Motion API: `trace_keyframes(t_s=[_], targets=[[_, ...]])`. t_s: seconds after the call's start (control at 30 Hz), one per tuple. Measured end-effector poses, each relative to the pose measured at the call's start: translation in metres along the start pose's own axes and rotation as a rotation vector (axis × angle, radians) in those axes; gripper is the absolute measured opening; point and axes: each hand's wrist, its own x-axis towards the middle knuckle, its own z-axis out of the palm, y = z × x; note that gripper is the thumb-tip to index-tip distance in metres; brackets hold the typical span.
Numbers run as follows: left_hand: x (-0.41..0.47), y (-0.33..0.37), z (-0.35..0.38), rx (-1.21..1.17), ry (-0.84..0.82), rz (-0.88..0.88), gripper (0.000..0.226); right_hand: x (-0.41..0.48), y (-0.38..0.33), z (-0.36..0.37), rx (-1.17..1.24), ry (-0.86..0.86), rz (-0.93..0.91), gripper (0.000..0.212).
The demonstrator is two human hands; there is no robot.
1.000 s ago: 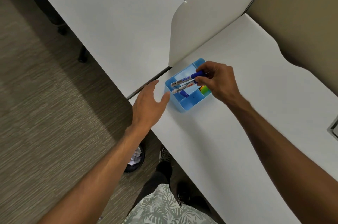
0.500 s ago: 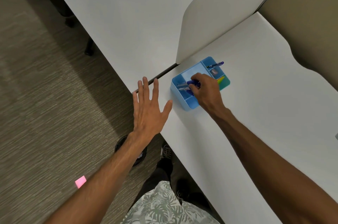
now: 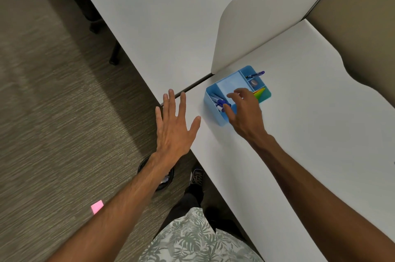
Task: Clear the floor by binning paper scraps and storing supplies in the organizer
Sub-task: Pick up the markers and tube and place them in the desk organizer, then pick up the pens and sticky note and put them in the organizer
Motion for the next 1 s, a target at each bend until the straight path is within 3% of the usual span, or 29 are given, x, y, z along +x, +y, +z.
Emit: trace_keyframes(t_s=[0.17, 0.4, 1.0], targets=[[-0.029, -0.002, -0.008, -0.048, 0.039, 0.006, 0.077, -0.026, -0.005, -0.008, -0.136, -0.065, -0.121, 0.061], [-0.102, -0.016, -0.008, -0.100, 0.139, -0.040, 0.075, -0.086, -0.014, -0.011, -0.243, -0.056, -0.368, 0.071], [-0.340, -0.108, -0.004, -0.156, 0.302, -0.492, 0.076, -0.230, -0.128, 0.043, -0.157, -0.178, -0.795, 0.065]])
